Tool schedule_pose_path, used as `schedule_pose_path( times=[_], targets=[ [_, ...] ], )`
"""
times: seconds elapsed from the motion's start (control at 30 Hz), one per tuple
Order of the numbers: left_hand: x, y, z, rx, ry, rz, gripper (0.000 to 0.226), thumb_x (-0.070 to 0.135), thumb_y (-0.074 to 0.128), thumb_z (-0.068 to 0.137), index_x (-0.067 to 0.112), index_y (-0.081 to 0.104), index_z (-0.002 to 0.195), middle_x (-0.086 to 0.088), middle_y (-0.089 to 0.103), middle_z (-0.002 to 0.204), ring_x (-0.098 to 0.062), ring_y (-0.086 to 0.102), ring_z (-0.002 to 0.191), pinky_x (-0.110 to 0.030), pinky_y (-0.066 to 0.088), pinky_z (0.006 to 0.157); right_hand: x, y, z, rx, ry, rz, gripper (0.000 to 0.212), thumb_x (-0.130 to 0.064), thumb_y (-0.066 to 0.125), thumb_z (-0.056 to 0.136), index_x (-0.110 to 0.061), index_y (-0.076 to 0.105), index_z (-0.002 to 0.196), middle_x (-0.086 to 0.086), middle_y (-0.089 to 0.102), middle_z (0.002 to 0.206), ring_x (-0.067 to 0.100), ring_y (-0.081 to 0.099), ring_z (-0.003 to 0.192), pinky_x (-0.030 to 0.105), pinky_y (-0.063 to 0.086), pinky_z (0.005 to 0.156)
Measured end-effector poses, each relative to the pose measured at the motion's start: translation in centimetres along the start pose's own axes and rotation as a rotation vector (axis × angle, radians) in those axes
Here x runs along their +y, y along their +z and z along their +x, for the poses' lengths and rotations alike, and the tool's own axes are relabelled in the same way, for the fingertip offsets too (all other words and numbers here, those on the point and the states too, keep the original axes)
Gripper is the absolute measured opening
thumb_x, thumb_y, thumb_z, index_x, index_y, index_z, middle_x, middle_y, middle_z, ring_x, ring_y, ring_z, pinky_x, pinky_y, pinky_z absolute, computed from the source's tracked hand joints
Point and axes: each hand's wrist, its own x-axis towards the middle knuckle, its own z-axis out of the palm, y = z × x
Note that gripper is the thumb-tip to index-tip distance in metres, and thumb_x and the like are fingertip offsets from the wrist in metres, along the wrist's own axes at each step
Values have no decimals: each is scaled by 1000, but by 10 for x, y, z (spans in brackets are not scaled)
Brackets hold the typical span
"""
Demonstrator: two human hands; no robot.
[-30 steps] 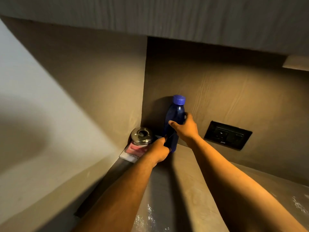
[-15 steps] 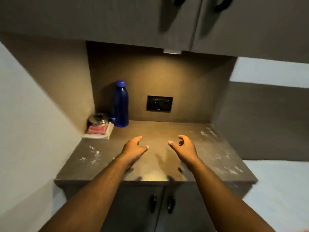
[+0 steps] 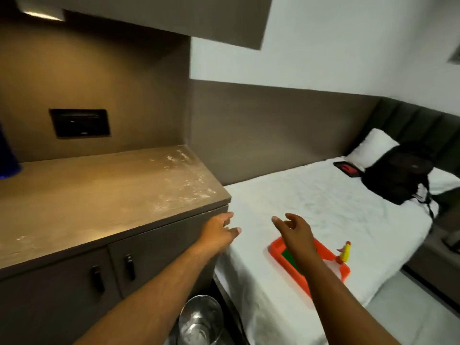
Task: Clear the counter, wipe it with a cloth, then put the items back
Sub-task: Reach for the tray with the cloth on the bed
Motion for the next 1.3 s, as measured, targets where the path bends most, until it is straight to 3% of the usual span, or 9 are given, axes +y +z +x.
schedule_pose_path(
  times=[0.27,0.43,0.63,0.73,0.83,0.9,0.97,1.07,1.3],
  targets=[
    [20,208,90,-245,22,138,56,23,64,87,20,46,140,-1,54,139,-18,52,127,-26,42,99,140,-141,105,257,188,-89,74,-51,71,80,-13,46,138,13,60,129,29,57,116,36,44,93],
    [-16,341,176,-318,-135,241,63,14,64,87,12,39,145,-12,46,146,-21,47,132,-32,40,108,263,-184,199,0,365,-297,98,-52,81,69,-3,38,141,20,54,137,37,52,125,41,45,95],
    [-79,428,258,-551,-81,637,75,18,65,86,8,26,149,-15,34,153,-29,34,140,-33,30,112,350,-157,277,-115,104,-311,85,-31,85,71,0,44,138,20,62,123,35,60,115,40,48,94],
    [-93,441,281,-625,-88,622,91,21,79,74,10,28,149,-13,42,149,-29,41,135,-39,36,111,356,-142,298,-5,-32,-341,69,-27,72,86,4,44,141,24,66,117,39,63,104,21,41,83],
    [-94,442,278,-596,-120,470,82,21,85,66,11,45,137,-10,57,134,-27,53,122,-33,44,100,333,-130,304,50,-103,-254,30,-19,65,88,2,63,110,21,69,85,37,64,74,-1,32,63],
    [-87,426,264,-481,-132,302,84,19,89,60,14,49,133,-7,60,129,-20,55,119,-27,45,95,299,-117,307,18,-160,-175,16,-19,64,88,-3,63,87,16,61,68,29,57,61,3,34,56],
    [-78,394,243,-330,-71,156,90,17,92,54,16,49,133,4,60,127,-1,53,117,-17,45,97,257,-98,306,-33,-192,-123,22,-23,62,87,-4,59,77,14,59,68,24,54,61,17,39,56],
    [-58,330,211,-124,-65,96,91,19,93,49,30,48,127,41,52,112,27,46,104,5,37,82,177,-56,288,-159,-237,-40,24,-23,67,87,1,65,88,21,68,86,22,58,75,11,38,61],
    [-32,137,146,309,-182,64,93,32,89,47,24,48,130,13,59,116,-8,57,107,-18,49,90,-14,84,181,-573,-435,-52,15,-29,68,85,-14,66,85,9,69,84,30,64,84,35,49,73]
  ],
)
